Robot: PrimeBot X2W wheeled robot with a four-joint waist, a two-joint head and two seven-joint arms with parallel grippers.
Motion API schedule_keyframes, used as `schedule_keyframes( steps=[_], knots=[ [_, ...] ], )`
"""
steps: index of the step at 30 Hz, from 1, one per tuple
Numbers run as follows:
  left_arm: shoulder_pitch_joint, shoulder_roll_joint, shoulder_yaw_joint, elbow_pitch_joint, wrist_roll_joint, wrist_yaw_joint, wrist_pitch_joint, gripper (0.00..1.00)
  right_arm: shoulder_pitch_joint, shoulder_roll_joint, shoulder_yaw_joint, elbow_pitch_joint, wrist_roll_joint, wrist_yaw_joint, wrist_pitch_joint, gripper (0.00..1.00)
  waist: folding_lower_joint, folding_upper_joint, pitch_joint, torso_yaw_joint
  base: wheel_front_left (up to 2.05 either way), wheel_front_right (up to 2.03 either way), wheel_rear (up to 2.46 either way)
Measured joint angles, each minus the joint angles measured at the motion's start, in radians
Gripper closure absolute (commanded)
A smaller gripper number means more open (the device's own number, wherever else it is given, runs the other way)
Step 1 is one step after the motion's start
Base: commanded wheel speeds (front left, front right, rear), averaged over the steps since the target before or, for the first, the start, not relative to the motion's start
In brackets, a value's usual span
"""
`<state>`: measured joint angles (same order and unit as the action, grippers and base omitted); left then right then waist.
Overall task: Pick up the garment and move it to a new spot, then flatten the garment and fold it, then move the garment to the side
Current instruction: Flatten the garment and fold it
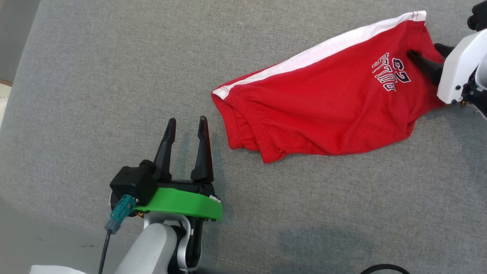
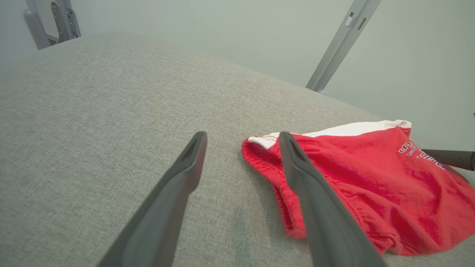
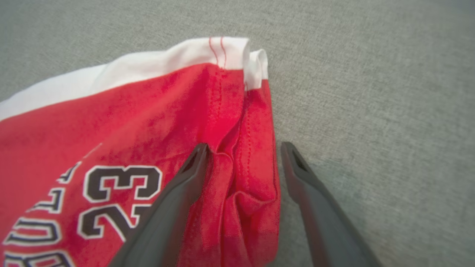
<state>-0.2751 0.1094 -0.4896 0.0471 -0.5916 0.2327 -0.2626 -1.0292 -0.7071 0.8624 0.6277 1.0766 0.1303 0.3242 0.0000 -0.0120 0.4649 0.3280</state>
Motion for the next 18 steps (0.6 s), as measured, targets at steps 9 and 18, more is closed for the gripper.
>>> schedule_keyframes(
  steps=[9, 18],
  knots=[
    [0.032, -0.023, 0.018, 0.092, 0.067, -0.143, 0.000, 0.00, 0.088, 0.065, -0.007, -0.018, 0.101, -0.001, 0.025, 1.00, 0.0000, 0.0000, -0.059, -0.004, 0.00, 0.00, 0.00],
    [0.117, 0.001, 0.033, 0.157, 0.095, -0.197, 0.000, 0.00, 0.254, 0.001, -0.051, 0.007, 0.201, 0.001, -0.004, 1.00, 0.0000, 0.0000, -0.190, -0.074, 0.00, 0.00, 0.00]
  ],
)
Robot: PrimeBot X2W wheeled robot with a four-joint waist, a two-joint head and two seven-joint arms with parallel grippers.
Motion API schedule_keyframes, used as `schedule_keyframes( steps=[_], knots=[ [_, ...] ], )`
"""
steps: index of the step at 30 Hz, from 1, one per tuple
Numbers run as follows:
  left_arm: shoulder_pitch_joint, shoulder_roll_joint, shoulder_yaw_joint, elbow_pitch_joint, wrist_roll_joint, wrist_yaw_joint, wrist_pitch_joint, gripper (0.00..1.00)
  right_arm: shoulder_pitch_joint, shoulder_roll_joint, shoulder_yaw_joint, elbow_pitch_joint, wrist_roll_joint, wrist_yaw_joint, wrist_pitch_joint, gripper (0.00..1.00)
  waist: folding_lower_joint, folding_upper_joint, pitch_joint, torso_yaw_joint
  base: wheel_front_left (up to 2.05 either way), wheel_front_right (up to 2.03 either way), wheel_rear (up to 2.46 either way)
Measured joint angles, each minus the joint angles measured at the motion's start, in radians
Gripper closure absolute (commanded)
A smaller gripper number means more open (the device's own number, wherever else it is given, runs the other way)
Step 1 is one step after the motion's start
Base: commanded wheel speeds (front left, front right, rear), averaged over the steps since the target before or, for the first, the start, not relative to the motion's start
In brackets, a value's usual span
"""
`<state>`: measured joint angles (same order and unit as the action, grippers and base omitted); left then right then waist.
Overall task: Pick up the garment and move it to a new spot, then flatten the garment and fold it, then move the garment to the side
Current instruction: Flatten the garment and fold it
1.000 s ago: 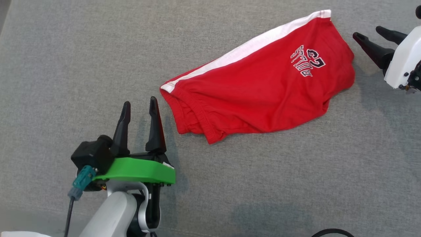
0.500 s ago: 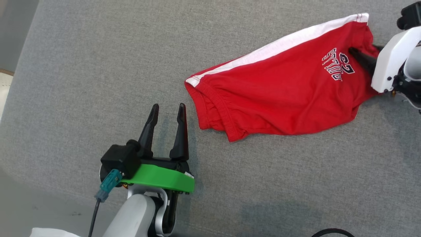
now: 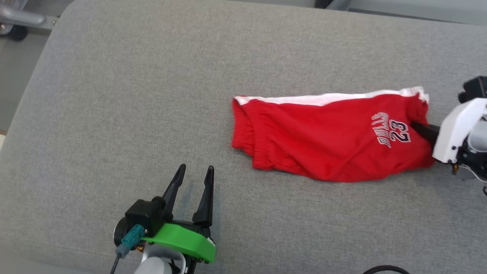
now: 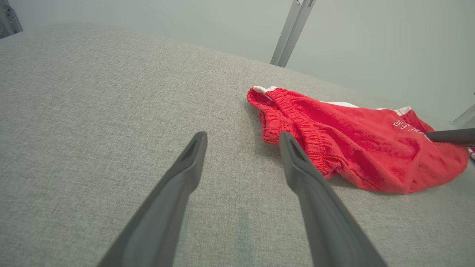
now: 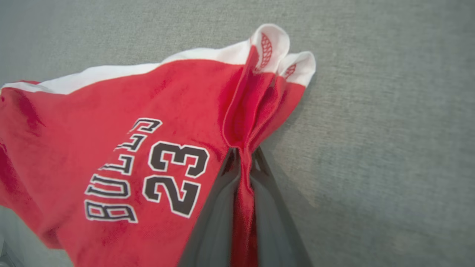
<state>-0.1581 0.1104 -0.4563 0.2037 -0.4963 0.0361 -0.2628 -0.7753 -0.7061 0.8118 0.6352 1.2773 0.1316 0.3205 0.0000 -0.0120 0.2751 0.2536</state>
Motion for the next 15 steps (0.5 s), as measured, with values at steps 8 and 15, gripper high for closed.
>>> schedule_keyframes(
  steps=[8, 15],
  knots=[
    [0.062, 0.003, 0.000, 0.009, 0.001, -0.007, 0.000, 0.00, 0.113, -0.122, -0.106, 0.131, 0.079, -0.001, -0.045, 1.00, 0.0000, 0.0000, -0.107, -0.059, 0.00, 0.00, 0.00],
    [0.080, -0.003, -0.009, 0.012, 0.005, -0.009, 0.000, 0.00, 0.090, -0.098, -0.147, 0.032, 0.080, -0.001, -0.098, 1.00, 0.0000, 0.0000, -0.120, -0.075, 0.00, 0.00, 0.00]
  ],
)
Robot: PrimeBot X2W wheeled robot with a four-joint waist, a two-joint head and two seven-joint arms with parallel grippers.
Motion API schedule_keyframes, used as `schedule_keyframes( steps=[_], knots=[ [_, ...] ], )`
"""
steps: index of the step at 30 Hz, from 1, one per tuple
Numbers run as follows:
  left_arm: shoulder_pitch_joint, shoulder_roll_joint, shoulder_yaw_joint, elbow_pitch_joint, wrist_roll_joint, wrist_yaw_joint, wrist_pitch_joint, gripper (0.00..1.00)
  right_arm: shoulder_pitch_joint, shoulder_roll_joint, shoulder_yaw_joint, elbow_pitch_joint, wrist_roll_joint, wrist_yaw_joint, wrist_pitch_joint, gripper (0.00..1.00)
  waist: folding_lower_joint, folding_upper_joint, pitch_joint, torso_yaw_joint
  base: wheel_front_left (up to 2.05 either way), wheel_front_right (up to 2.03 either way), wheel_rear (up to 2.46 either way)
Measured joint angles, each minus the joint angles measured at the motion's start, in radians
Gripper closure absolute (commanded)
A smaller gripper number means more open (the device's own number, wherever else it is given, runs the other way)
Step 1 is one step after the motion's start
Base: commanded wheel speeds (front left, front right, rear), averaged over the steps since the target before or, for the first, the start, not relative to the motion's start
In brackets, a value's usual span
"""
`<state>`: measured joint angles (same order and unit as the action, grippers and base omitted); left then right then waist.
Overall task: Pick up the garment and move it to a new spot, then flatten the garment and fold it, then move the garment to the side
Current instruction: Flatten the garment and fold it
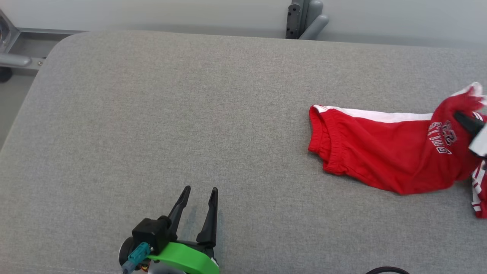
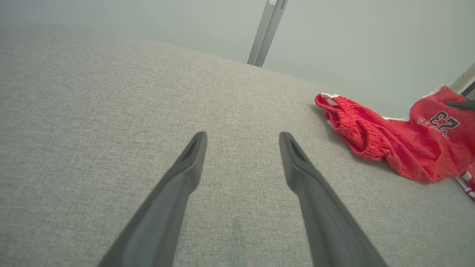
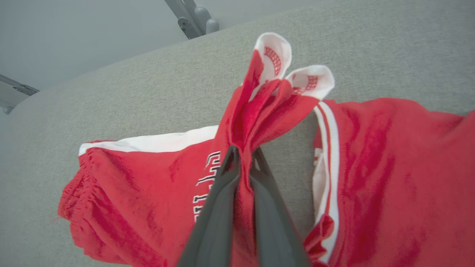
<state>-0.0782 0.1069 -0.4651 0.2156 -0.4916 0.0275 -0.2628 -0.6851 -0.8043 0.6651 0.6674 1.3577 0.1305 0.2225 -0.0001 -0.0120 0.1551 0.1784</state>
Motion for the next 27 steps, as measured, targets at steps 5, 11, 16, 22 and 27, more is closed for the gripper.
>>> schedule_keyframes(
  steps=[5, 11, 16, 22, 27],
  knots=[
    [0.001, -0.009, -0.013, 0.003, 0.000, -0.002, 0.000, 0.00, -0.029, 0.119, 0.016, -0.075, -0.033, 0.000, -0.002, 1.00, 0.0000, 0.0000, 0.020, -0.005, 0.00, 0.00, 0.00],
    [-0.032, -0.027, -0.056, 0.025, 0.016, -0.018, -0.001, 0.00, -0.087, 0.377, 0.021, 0.011, -0.133, 0.000, -0.064, 1.00, 0.0000, 0.0000, 0.066, -0.008, 0.00, 0.00, 0.00],
    [-0.050, -0.031, -0.061, 0.048, 0.017, -0.018, -0.001, 0.00, -0.132, 0.521, 0.000, 0.138, -0.189, 0.000, -0.096, 1.00, 0.0000, 0.0000, 0.081, 0.006, 0.00, 0.00, 0.00],
    [-0.049, -0.033, -0.060, 0.069, 0.016, -0.012, -0.001, 0.00, -0.146, 0.594, -0.014, 0.190, -0.218, 0.000, -0.102, 0.00, 0.0001, 0.0000, 0.061, 0.008, 0.00, 0.00, 0.00],
    [-0.025, -0.033, -0.059, 0.086, 0.000, -0.009, -0.001, 0.00, -0.124, 0.597, -0.012, 0.123, -0.253, 0.000, -0.149, 0.00, 0.0000, 0.0000, 0.035, -0.008, 0.00, 0.00, 0.00]
  ],
)
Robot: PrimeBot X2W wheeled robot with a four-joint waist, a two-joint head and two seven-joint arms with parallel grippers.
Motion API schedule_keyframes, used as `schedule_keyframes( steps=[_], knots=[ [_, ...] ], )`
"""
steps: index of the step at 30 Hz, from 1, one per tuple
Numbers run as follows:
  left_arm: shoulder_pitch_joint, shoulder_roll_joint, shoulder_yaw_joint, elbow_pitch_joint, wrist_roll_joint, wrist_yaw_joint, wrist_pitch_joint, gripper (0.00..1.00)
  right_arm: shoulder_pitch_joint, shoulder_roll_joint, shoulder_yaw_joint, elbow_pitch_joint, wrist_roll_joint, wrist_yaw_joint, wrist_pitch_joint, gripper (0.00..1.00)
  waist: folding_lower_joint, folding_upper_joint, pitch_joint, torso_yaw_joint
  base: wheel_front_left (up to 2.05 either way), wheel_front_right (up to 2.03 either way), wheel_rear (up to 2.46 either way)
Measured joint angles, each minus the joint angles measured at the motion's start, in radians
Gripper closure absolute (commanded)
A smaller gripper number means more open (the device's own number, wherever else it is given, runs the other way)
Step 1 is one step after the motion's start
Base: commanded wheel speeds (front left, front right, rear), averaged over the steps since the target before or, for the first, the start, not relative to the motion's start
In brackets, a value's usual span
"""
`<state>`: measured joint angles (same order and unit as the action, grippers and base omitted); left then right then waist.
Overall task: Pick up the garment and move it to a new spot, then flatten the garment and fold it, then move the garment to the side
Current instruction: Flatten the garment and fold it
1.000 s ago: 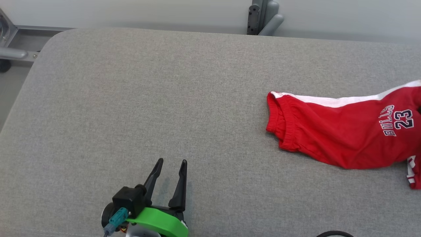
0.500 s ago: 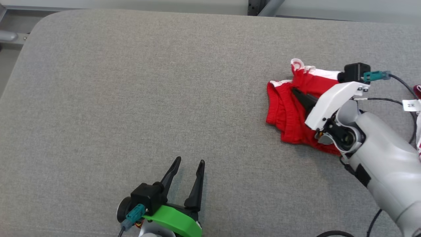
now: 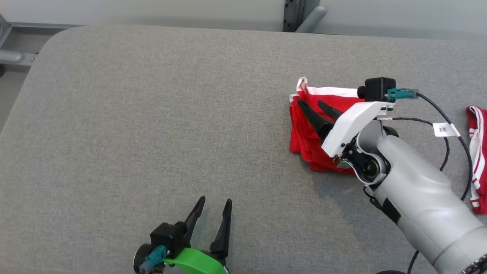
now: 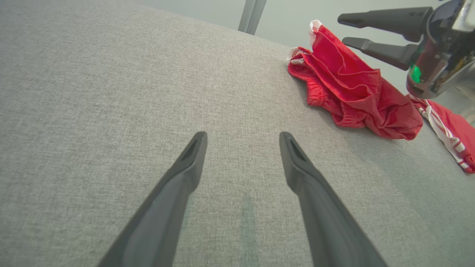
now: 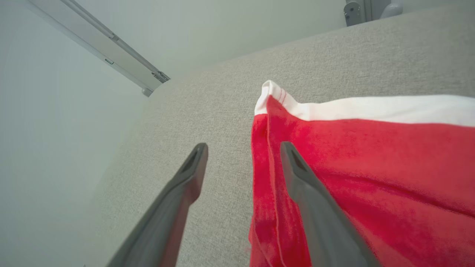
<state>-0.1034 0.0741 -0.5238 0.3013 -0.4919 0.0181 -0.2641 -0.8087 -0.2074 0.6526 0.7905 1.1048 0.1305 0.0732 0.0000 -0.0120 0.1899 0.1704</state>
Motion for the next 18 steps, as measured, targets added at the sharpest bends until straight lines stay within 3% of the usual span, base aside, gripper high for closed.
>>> schedule_keyframes(
  steps=[3, 5, 6, 9, 14, 18],
  knots=[
    [0.023, 0.008, 0.005, 0.005, -0.008, 0.005, 0.006, 0.00, 0.051, -0.049, -0.013, -0.127, -0.018, 0.000, -0.057, 0.00, 0.0000, 0.0000, -0.025, -0.014, 0.00, 0.00, 0.00],
    [0.041, 0.016, 0.013, 0.002, -0.017, 0.011, 0.006, 0.00, 0.099, -0.115, -0.032, -0.209, -0.055, 0.000, -0.103, 0.00, 0.0000, 0.0000, -0.043, -0.025, 0.00, 0.00, 0.00],
    [0.065, 0.026, 0.026, -0.004, -0.025, 0.022, 0.006, 0.00, 0.153, -0.190, -0.054, -0.268, -0.144, 0.000, -0.165, 0.00, 0.0000, 0.0000, -0.058, -0.041, 0.00, 0.00, 0.00],
    [0.098, 0.035, 0.034, -0.011, -0.034, 0.028, 0.006, 0.00, 0.239, -0.272, -0.130, -0.304, -0.302, 0.000, -0.259, 0.00, 0.0000, 0.0000, -0.078, -0.072, 0.00, 0.00, 0.00],
    [0.114, 0.034, 0.032, -0.028, -0.036, 0.031, 0.006, 0.00, 0.435, -0.275, -0.298, -0.355, -0.504, 0.001, -0.325, 0.00, 0.0000, 0.0000, -0.107, -0.121, 0.00, 0.00, 0.00],
    [0.114, 0.032, 0.032, -0.036, -0.034, 0.030, 0.006, 0.00, 0.599, -0.209, -0.483, -0.437, -0.653, 0.000, -0.335, 0.00, 0.0000, 0.0000, -0.124, -0.150, 0.00, 0.00, 0.00]
  ],
)
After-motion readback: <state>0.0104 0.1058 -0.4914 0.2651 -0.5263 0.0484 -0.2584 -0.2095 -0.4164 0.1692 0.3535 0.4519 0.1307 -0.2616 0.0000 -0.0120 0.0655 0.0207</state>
